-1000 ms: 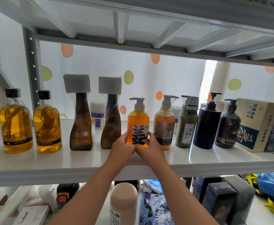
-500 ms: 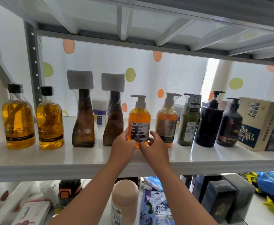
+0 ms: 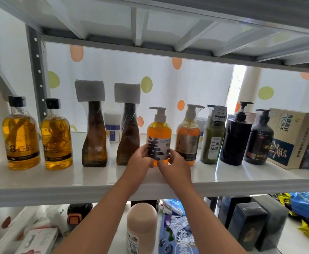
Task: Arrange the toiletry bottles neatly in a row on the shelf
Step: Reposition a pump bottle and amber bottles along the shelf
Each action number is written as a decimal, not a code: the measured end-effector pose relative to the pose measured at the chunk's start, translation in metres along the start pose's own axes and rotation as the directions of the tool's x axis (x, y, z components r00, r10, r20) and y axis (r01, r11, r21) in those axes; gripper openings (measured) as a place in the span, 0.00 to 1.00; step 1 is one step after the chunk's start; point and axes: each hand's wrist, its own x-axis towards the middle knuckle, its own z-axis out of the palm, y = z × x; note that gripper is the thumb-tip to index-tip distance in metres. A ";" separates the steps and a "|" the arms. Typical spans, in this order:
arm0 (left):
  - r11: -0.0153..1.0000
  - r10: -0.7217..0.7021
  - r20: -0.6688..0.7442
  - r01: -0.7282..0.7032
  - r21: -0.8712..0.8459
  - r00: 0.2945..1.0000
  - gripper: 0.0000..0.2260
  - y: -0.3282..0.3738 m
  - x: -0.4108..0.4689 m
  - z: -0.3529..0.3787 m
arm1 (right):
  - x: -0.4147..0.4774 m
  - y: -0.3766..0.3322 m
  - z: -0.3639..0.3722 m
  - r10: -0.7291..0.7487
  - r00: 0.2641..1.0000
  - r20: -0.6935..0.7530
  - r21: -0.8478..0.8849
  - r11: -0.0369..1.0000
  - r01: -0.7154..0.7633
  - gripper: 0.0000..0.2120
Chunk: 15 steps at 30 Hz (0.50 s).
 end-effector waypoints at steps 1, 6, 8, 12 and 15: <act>1.000 0.000 0.015 0.001 -0.016 1.000 0.28 0.000 0.000 0.000 | 0.000 0.000 0.000 -0.006 1.000 -0.010 -0.006 1.000 0.006 0.19; 1.000 0.020 0.028 -0.019 -0.021 0.999 0.27 -0.002 0.001 0.001 | 0.001 0.002 0.002 -0.012 1.000 -0.013 -0.014 1.000 0.012 0.18; 0.999 0.034 0.032 -0.033 -0.021 0.999 0.26 -0.002 0.002 0.002 | 0.001 0.002 0.002 -0.010 1.000 0.000 -0.008 1.000 0.010 0.19; 0.999 0.043 0.031 -0.044 0.013 0.999 0.27 -0.005 0.004 0.002 | 0.002 0.002 0.001 -0.006 1.000 0.006 0.011 1.000 0.006 0.19; 0.998 0.047 0.020 -0.048 0.049 0.999 0.25 -0.005 0.003 0.003 | 0.001 0.001 -0.002 0.005 1.000 -0.008 0.030 1.000 -0.005 0.16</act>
